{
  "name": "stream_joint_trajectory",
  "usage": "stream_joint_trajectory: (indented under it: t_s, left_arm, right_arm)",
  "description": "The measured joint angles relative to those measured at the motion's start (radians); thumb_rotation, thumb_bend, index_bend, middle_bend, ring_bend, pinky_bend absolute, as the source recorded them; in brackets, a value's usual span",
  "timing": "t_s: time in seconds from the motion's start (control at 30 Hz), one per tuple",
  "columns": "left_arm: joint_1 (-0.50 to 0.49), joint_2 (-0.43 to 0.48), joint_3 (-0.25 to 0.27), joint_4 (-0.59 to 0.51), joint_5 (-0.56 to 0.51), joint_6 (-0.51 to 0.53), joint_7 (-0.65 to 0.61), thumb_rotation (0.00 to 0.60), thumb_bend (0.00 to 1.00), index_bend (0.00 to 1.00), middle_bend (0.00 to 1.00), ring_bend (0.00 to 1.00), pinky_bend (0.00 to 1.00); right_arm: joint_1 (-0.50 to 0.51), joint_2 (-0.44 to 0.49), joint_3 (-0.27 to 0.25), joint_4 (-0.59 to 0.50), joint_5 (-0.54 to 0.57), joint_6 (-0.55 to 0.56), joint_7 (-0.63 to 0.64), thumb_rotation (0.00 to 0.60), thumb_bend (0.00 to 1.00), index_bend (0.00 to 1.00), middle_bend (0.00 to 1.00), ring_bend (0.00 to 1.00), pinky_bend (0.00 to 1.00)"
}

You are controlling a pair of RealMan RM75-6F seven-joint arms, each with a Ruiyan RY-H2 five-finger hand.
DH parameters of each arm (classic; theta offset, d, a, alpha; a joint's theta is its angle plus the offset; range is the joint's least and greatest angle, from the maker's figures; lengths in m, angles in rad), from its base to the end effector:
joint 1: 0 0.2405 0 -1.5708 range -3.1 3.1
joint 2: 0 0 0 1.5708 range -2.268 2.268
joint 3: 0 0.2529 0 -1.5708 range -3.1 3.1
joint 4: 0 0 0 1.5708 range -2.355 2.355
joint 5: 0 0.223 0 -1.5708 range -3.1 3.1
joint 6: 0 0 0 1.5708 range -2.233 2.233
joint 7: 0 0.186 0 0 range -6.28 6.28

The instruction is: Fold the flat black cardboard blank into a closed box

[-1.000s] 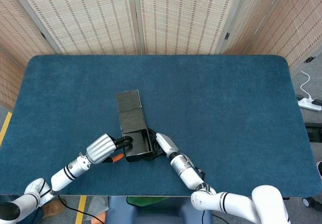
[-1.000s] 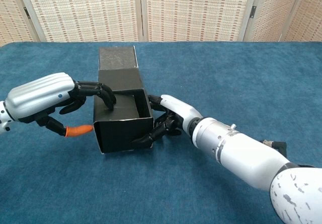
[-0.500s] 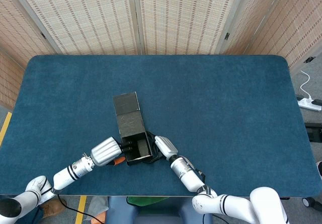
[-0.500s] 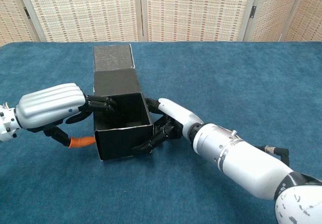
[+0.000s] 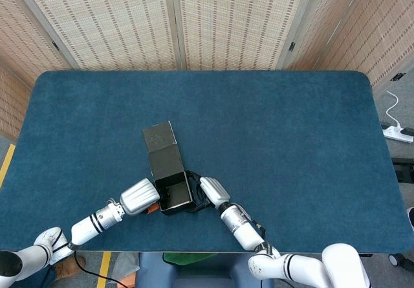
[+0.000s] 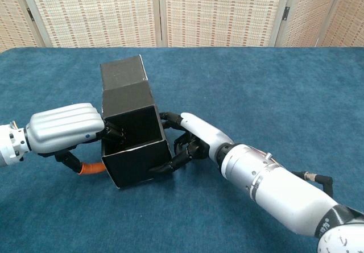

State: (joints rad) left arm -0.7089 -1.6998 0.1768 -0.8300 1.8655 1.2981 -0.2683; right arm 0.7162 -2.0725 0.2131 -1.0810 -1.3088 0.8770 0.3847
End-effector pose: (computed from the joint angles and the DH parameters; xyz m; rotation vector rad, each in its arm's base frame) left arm -0.1918 0.3319 -0.0717 -2.3363 -0.4743 -1.1175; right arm -0.0769 -0.3257 -0.1922 1.6744 -1.7887 1.3358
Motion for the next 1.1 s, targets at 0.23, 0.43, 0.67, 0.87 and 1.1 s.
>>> stream_joint_trajectory:
  t_s: [0.23, 0.43, 0.67, 0.87, 1.1]
  left_arm:
    - [0.009, -0.002, -0.01, 0.001, -0.006, 0.038, -0.003, 0.6, 0.35, 0.53, 0.53, 0.84, 0.94]
    - [0.016, 0.018, -0.025, -0.023, -0.021, 0.056, 0.006, 0.6, 0.35, 0.36, 0.34, 0.82, 0.94]
    - [0.02, 0.061, -0.053, -0.071, -0.045, 0.086, -0.005, 0.6, 0.35, 0.25, 0.26, 0.81, 0.94]
    - [0.033, 0.106, -0.074, -0.141, -0.076, 0.113, -0.089, 0.6, 0.35, 0.22, 0.24, 0.8, 0.95]
    - [0.05, 0.182, -0.09, -0.276, -0.145, 0.091, -0.293, 0.6, 0.35, 0.14, 0.2, 0.79, 0.95]
  right_arm:
    - [-0.005, -0.008, 0.001, 0.007, -0.004, 0.004, 0.006, 0.6, 0.11, 0.4, 0.45, 0.72, 1.0]
    - [-0.003, -0.022, 0.023, 0.022, 0.015, 0.0, 0.003, 0.6, 0.11, 0.4, 0.45, 0.72, 1.0]
    - [0.012, -0.049, 0.082, 0.053, 0.081, -0.021, -0.031, 0.6, 0.11, 0.4, 0.42, 0.72, 1.0]
    - [0.047, -0.102, 0.143, 0.091, 0.153, -0.047, -0.088, 0.6, 0.11, 0.16, 0.24, 0.69, 1.0]
    - [0.061, -0.136, 0.139, 0.096, 0.167, -0.057, -0.131, 0.6, 0.03, 0.0, 0.04, 0.64, 1.0]
